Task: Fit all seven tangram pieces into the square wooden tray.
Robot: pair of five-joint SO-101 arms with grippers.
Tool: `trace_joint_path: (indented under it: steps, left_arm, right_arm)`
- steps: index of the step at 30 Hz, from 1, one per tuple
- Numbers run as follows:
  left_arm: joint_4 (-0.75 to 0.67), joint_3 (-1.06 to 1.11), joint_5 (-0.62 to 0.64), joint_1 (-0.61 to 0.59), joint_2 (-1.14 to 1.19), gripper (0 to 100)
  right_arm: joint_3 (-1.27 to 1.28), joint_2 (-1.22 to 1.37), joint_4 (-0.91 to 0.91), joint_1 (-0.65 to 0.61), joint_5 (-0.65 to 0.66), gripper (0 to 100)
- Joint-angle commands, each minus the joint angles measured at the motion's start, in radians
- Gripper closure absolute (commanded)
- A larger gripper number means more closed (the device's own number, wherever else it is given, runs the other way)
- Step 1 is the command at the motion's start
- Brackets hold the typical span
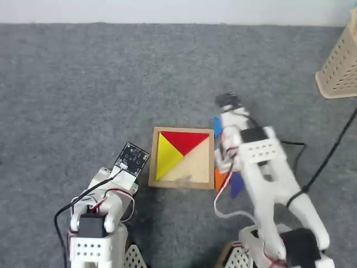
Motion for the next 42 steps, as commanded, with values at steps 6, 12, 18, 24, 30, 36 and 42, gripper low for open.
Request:
trace_joint_path:
  steps: [6,12,18,24,30,36,42]
  left_arm:
    - [-0.002,-0.012,0.011,-0.003,-0.021,88]
    - [-0.002,-0.012,0.011,-0.003,-0.021,88]
    - [-0.002,-0.012,0.011,-0.003,-0.021,88]
    - [-0.002,-0.012,0.011,-0.003,-0.021,88]
    - [-0.002,-0.012,0.011,-0.003,-0.021,88]
    - [-0.002,-0.012,0.011,-0.003,-0.021,88]
    - [-0.002,-0.012,0.011,-0.003,-0.021,88]
  right_arm:
    - [0.091,0.058,-0.148,-0.085,-0.009,78.1]
    - [0.08,0.214,-0.205,0.021,-0.008,78.2]
    - [-0.005,0.277,-0.173,0.147,-0.014,78.2]
    - [-0.008,0.277,-0.173,0.15,-0.014,78.2]
    - [-0.034,0.248,-0.088,0.15,-0.017,78.3]
    - [-0.035,0.206,-0.097,0.145,-0.017,87.3]
    - [-0.054,0.248,-0.185,0.012,-0.015,89.8]
